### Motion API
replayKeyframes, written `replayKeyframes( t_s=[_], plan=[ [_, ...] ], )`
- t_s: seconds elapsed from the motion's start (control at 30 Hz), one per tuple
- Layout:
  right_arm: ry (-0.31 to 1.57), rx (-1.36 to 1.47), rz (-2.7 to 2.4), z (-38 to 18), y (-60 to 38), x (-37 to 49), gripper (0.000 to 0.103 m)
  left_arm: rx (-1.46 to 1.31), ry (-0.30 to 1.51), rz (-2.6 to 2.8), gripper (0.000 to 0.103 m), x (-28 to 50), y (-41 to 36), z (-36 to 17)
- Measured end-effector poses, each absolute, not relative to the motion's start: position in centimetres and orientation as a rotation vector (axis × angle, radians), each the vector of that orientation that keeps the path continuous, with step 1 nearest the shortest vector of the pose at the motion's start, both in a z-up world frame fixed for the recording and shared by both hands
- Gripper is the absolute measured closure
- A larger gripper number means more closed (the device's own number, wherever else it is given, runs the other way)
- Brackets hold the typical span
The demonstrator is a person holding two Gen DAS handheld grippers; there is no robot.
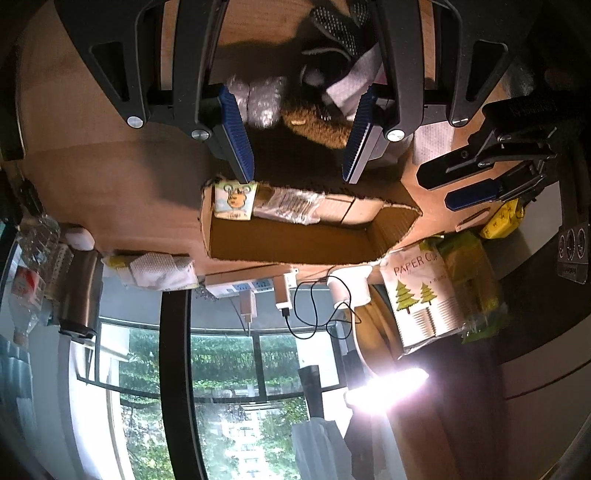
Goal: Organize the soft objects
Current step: 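Move the left tool to the pink plush while the right tool approaches the bubble-wrapped bundles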
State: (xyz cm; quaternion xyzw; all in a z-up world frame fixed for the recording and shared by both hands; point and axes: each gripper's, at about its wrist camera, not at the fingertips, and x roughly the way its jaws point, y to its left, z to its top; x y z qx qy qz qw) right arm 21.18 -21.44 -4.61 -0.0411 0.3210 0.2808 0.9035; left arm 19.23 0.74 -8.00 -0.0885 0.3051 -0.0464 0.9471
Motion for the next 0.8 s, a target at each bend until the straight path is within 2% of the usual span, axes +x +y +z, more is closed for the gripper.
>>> replayKeyframes(
  t_s=[0.8],
  plan=[
    [0.721,-0.04,0.55,-8.5,-23.7,19.2,0.05,-0.172,0.75,-0.115,0.03,17.6,-1.5,-13.1]
  ],
)
